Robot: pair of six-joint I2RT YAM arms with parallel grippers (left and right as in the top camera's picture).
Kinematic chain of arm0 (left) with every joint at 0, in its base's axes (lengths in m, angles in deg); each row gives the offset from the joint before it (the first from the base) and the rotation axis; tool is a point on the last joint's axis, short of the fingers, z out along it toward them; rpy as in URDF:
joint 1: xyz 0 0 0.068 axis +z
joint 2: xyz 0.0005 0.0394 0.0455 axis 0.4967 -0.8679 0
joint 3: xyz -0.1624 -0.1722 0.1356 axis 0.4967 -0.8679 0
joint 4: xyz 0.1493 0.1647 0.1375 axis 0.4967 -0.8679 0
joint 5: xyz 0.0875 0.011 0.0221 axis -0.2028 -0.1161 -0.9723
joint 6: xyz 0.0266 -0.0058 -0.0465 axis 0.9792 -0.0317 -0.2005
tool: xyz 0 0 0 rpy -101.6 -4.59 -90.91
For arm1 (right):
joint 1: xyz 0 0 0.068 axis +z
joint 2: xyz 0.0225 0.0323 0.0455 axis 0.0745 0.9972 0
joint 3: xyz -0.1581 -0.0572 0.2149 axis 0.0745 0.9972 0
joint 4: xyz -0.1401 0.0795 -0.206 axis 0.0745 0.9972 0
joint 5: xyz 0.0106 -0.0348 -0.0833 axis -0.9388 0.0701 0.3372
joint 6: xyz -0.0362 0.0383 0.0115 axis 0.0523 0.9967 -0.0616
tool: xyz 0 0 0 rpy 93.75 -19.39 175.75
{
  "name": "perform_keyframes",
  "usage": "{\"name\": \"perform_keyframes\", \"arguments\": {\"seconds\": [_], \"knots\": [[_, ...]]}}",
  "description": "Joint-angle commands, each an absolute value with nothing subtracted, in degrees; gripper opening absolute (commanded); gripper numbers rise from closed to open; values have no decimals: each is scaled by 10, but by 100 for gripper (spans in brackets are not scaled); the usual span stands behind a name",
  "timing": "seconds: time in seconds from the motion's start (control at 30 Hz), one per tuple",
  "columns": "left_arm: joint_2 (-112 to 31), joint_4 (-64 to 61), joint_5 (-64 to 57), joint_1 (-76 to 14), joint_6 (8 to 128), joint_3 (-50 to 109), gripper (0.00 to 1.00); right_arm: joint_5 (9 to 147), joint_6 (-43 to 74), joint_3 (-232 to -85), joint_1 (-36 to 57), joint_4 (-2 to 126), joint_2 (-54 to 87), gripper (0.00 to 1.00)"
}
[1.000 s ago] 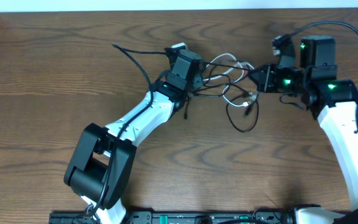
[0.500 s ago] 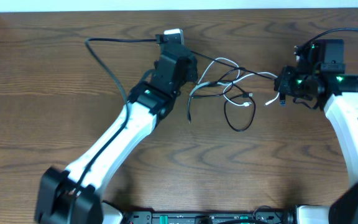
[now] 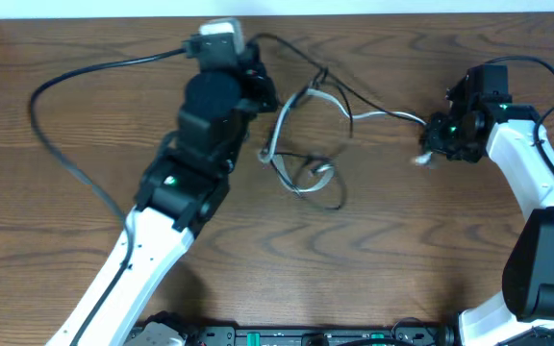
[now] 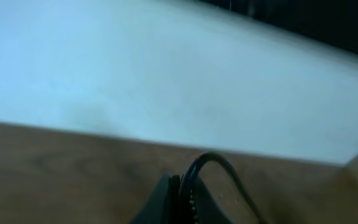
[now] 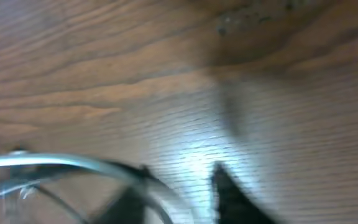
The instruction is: Untangle cables
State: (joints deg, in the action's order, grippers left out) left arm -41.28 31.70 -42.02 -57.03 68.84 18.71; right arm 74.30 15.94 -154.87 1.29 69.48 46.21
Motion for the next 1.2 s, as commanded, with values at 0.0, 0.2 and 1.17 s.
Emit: {"name": "perform_keyframes", "arguments": {"seconds": [0.0, 0.2, 1.17], "knots": [[-386, 325, -400, -562, 705, 193, 8, 686, 90, -1549, 2, 681, 466, 65], [-401, 323, -290, -562, 691, 193, 7, 496, 7, -1553, 2, 646, 455, 82], [-476, 311, -236, -629, 598, 193, 8, 534, 409, -1556, 224, 352, 429, 61]]}}
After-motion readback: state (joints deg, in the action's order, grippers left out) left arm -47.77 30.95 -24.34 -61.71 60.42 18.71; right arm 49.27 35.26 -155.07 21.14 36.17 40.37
